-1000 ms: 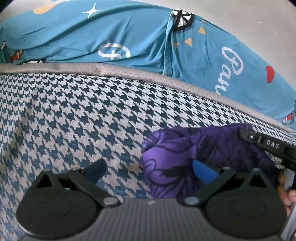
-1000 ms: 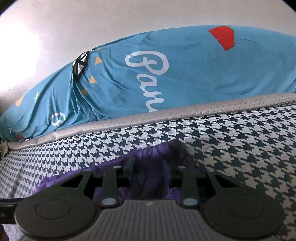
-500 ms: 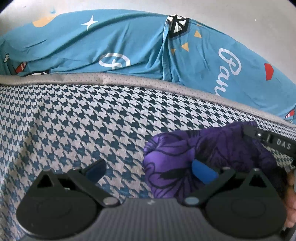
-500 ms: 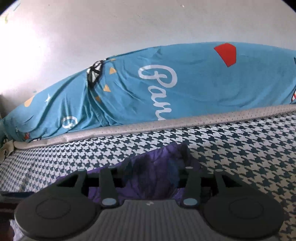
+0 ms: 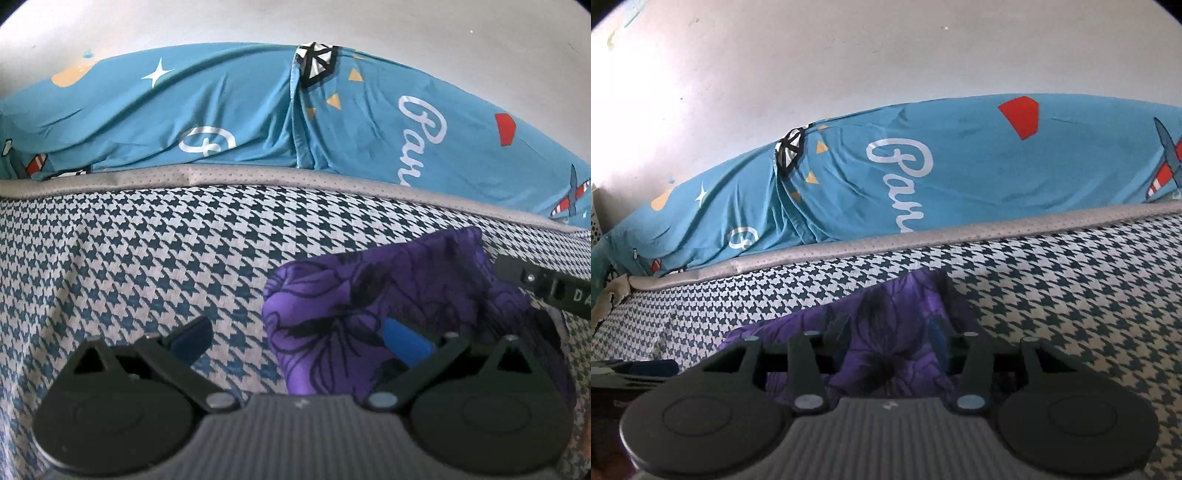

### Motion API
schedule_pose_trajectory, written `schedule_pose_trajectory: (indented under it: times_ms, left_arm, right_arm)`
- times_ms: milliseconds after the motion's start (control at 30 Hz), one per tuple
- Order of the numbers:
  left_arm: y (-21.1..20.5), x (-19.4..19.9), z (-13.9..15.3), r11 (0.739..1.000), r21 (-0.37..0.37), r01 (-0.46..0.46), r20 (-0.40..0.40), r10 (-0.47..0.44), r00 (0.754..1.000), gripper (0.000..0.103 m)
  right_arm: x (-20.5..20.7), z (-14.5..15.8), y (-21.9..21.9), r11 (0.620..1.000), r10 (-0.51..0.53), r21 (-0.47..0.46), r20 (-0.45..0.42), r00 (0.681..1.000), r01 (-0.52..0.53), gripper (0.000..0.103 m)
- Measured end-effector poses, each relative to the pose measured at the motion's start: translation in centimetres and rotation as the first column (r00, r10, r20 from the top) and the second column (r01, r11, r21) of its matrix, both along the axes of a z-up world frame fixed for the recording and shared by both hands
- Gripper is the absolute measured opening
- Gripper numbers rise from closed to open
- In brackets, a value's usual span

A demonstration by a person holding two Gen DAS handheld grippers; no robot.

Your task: Fold clothes

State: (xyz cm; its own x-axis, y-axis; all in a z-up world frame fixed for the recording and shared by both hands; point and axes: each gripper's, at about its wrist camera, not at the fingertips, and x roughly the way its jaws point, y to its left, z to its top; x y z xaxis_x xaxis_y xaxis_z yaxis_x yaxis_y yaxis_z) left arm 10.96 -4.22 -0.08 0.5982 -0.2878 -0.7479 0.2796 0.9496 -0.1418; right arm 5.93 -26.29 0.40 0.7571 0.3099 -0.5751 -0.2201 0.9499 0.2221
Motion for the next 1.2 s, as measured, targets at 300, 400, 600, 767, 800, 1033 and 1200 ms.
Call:
schedule_pose_trajectory:
  times_ms: [300, 400, 600, 767, 800, 1033, 1200]
  left_arm:
    - [-0.2, -1.0, 0.0, 1.0, -0.017, 0.026, -0.015, -0.027, 1.0, 0.103]
    - [-0.5, -1.7, 0.0, 0.999, -0.019, 0.042, -0.018, -0.043, 0.999, 0.103]
    - [-0.8, -3.0, 0.1, 0.997, -0.039, 0.064, -0.04, -0.065, 0.997, 0.103]
    - [-0.7, -4.4, 0.1, 0.996, -0.059, 0.066, -0.058, -0.07, 0.996, 0.103]
    - [-0.7, -4.6, 0.0, 0.996, -0.065, 0.065, -0.064, -0.069, 0.996, 0.103]
    - [-0.5, -6.6, 0.0, 0.995, -0.082, 0.06, -0.086, -0.067, 0.994, 0.103]
    - [-1.6, -7.5, -0.6, 0.994, -0.059, 0.087, -0.094, -0.092, 0.991, 0.103]
  right_arm:
    - [-2.5, 0.4, -2.7, 0.998, -0.005, -0.067, 0.0, 1.0, 0.005, 0.047]
    - [-3.7, 0.3, -3.8, 0.995, -0.009, -0.101, -0.017, 1.0, 0.007, 0.047]
    - [-5.6, -0.2, -5.7, 0.992, -0.023, -0.127, -0.058, 0.998, 0.016, 0.047]
    - [-6.0, -1.2, -6.6, 0.986, -0.055, -0.164, -0.098, 0.994, 0.038, 0.047]
    - [-6.1, -1.4, -6.8, 0.984, -0.061, -0.172, -0.105, 0.993, 0.043, 0.047]
    - [-6.6, -2.5, -7.2, 0.98, -0.068, -0.194, -0.162, 0.985, 0.035, 0.047]
    - [-6.2, -4.1, -6.8, 0.965, -0.082, -0.259, -0.206, 0.975, 0.026, 0.047]
